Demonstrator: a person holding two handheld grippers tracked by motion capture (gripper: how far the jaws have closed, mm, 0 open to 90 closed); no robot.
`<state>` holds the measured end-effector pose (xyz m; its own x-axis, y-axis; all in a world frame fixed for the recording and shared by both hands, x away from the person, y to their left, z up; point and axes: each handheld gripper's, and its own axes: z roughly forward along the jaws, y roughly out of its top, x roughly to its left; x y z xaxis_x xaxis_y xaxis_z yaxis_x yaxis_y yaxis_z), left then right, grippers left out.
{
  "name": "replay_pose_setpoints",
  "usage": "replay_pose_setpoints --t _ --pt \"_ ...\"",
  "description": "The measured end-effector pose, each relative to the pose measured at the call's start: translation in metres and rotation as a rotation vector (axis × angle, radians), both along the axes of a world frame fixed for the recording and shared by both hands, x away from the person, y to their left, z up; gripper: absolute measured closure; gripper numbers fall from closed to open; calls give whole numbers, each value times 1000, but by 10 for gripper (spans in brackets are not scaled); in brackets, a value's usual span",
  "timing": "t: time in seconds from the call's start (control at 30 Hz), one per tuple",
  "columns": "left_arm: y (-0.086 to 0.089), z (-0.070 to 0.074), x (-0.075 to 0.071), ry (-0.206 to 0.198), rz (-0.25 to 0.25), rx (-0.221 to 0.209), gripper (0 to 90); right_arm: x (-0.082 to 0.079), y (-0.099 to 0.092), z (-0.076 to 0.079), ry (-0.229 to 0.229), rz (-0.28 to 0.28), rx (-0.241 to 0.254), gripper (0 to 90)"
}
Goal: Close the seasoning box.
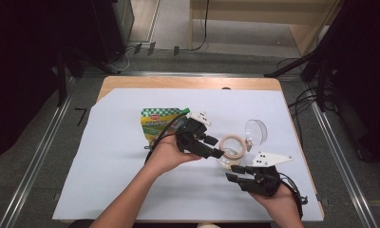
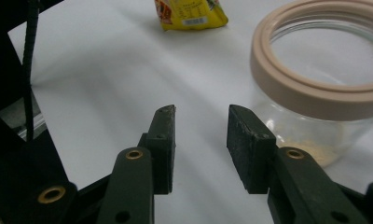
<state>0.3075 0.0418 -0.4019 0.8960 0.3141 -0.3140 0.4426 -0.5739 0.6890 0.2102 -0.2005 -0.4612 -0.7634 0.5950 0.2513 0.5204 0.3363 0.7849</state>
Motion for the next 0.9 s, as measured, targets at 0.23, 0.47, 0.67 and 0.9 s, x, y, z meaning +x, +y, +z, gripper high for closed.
replay_pose_setpoints --t 0.23,0.47,0.67,0.9 --pt "17 3 -4 -7 20 -1 442 0 12 -2 -6 34 0 597" --pt "38 6 -7 -5 48 1 431 0 21 -2 -13 63 9 564" --pt "60 6 -9 3 94 -16 432 1 26 -3 -20 86 -7 542" --pt "82 9 -10 -1 115 0 435 1 30 -4 -23 108 -18 539"
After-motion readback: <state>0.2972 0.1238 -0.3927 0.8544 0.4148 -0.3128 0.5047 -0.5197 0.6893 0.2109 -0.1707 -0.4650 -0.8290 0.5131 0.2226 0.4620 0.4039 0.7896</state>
